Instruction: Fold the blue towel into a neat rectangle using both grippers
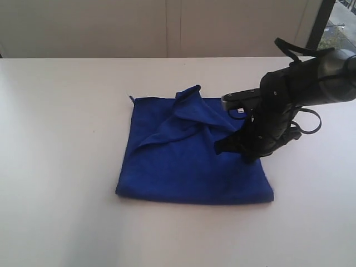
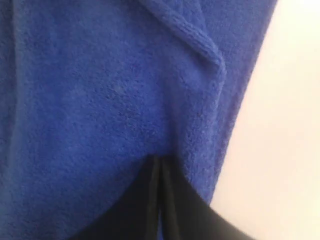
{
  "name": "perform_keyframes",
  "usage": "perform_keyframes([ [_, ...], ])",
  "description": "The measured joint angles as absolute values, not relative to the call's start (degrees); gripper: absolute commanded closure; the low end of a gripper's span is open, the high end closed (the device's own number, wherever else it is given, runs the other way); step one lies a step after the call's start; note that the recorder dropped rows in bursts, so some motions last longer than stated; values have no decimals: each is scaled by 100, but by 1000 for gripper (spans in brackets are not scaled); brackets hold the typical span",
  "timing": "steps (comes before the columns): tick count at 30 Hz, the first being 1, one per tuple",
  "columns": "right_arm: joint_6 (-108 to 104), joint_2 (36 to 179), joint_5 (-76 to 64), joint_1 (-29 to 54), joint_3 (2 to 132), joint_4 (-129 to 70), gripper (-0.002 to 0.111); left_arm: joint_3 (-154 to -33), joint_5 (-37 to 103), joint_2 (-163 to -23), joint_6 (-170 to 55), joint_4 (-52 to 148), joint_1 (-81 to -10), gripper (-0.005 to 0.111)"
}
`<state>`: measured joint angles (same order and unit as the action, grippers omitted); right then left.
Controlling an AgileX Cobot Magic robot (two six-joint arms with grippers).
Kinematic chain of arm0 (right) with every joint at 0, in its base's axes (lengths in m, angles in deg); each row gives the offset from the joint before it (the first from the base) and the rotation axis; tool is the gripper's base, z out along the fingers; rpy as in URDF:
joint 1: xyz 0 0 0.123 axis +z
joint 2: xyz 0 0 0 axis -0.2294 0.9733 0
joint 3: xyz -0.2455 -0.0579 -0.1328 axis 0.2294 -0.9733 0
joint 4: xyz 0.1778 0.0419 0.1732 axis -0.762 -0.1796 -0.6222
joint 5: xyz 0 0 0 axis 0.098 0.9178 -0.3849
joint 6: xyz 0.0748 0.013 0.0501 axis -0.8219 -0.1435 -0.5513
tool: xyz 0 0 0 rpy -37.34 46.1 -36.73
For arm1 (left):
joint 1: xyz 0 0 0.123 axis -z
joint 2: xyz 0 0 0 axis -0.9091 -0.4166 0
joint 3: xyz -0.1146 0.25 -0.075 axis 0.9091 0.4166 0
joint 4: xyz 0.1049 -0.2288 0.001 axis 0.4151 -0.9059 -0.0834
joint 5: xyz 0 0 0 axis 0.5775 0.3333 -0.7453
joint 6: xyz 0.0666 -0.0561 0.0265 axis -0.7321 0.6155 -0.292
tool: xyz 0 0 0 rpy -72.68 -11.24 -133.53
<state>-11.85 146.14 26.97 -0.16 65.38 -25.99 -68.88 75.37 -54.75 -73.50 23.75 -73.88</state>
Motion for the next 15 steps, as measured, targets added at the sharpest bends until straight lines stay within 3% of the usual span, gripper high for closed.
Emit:
perform_keyframes([
  [15, -1185, 14563, 2650, -68, 6526, -2660, 108, -6888, 7537, -5475, -7350, 2375, -7388, 107],
])
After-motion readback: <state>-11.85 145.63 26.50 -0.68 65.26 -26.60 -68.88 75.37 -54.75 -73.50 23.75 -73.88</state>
